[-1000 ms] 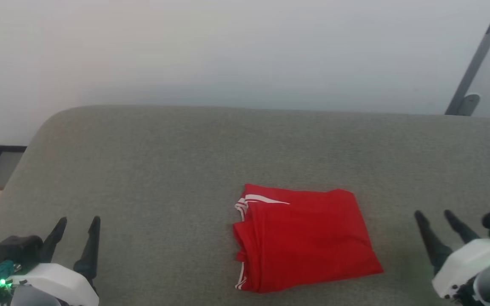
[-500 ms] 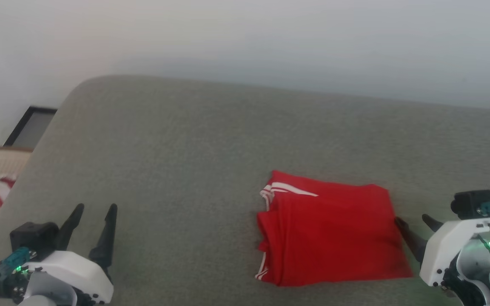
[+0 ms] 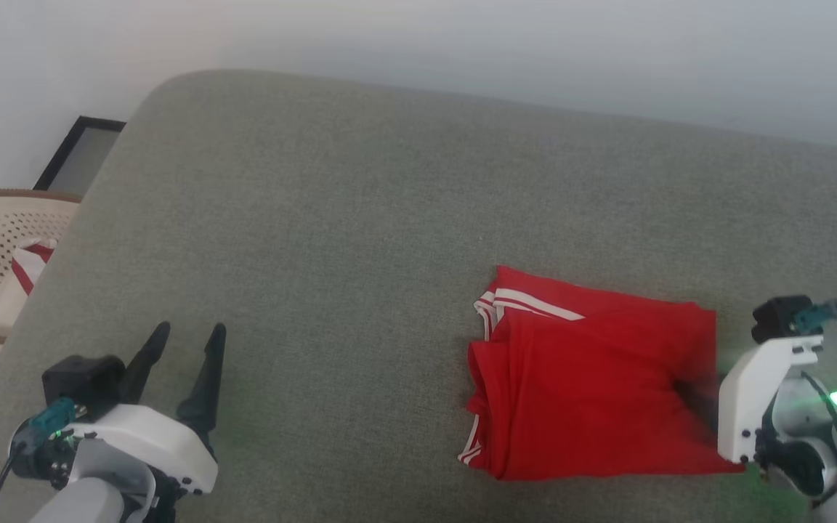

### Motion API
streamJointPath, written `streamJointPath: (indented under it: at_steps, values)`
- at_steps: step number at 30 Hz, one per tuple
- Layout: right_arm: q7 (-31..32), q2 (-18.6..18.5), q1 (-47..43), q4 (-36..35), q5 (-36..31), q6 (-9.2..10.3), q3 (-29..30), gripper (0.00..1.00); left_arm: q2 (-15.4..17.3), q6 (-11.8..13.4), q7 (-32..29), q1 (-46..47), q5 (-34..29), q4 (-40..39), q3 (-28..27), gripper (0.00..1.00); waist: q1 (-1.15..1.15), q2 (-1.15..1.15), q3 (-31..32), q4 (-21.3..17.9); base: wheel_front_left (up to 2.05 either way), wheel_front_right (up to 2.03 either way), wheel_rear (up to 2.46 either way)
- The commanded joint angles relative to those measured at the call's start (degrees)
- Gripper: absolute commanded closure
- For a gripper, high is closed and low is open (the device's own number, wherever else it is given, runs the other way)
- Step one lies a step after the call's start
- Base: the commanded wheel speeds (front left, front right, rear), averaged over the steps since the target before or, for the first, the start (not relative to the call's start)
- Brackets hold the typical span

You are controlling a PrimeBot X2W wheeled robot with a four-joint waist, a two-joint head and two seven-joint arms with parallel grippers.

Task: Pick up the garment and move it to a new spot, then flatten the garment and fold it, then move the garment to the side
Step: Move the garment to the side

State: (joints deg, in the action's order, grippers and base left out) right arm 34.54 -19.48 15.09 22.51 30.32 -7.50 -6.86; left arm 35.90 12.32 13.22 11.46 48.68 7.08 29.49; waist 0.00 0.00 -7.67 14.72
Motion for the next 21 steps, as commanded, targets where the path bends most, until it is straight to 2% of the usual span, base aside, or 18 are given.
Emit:
streamJointPath:
  at_steps: [1, 2, 3, 4, 12, 21]
  values:
    - [1.0, 0.7, -0.1, 1.4, 0.5, 0.03, -0.9, 0.00, -0.1, -0.3, 0.3, 0.9, -0.6, 0.2, 0.0, 0.00, 0.00, 0.00, -0.4, 0.1, 0.00, 0.00, 0.00]
    - [1.8, 0.7, 0.3, 1.8, 0.8, 0.03, -1.7, 0.00, -0.3, -0.4, 0.4, 1.1, -0.6, 0.4, 0.0, 0.00, 0.00, 0.00, -0.5, 0.1, 0.00, 0.00, 0.00]
    - [2.4, 0.7, 0.7, 2.2, 1.4, 0.02, -2.3, 0.87, -0.5, -0.5, 0.4, 1.3, -0.7, 0.7, 0.1, 0.00, 0.00, 0.00, -0.7, 0.2, 0.00, 0.00, 0.00]
    - [3.2, 0.1, 1.6, 2.4, 1.7, 0.01, -3.4, 1.00, -0.8, -0.7, 0.5, 1.9, -0.8, 1.1, 0.2, 0.00, 0.00, 0.00, -0.9, 0.2, 0.00, 0.00, 0.00]
    - [1.8, -4.1, 4.8, 0.9, 1.8, 0.10, -3.9, 1.00, -1.4, -1.3, 0.7, 3.2, -1.1, 2.4, 0.3, 0.00, 0.00, 0.00, -1.2, -1.4, 0.00, 0.00, 0.00]
    - [1.1, -9.8, 7.3, -1.0, 3.0, 0.08, -1.7, 1.00, -1.2, -1.8, 1.2, 4.3, -1.6, 2.9, -0.5, 0.00, 0.00, 0.00, -2.6, -6.7, 0.00, 0.00, 0.00]
